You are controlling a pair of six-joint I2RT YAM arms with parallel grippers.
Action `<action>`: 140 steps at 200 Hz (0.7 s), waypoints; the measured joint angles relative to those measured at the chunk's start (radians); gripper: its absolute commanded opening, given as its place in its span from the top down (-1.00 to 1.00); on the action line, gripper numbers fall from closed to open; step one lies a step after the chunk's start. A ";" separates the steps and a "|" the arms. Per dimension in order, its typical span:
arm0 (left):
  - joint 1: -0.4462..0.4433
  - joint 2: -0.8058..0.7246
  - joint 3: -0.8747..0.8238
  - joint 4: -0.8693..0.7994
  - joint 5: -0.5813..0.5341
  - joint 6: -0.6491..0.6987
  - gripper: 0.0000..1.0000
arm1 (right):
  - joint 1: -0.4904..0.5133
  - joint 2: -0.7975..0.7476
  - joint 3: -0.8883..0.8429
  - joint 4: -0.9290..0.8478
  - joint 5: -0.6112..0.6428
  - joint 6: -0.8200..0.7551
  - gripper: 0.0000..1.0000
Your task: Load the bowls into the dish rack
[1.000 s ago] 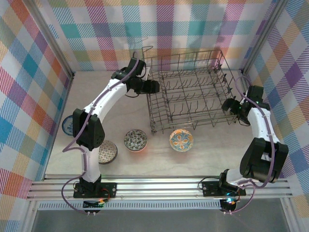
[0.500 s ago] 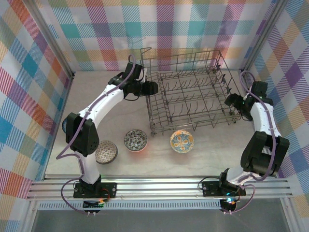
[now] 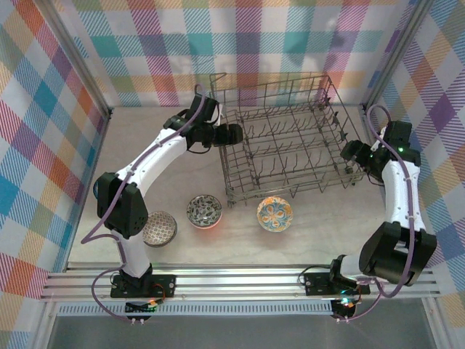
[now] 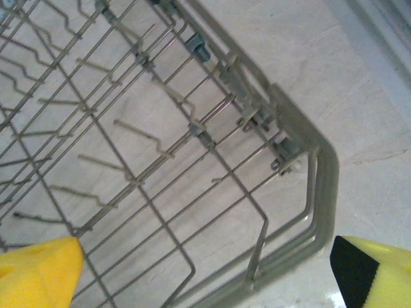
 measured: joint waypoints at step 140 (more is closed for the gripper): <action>0.036 0.183 0.244 -0.128 0.085 0.117 -0.32 | 0.022 0.092 -0.021 -0.077 -0.193 0.057 -0.98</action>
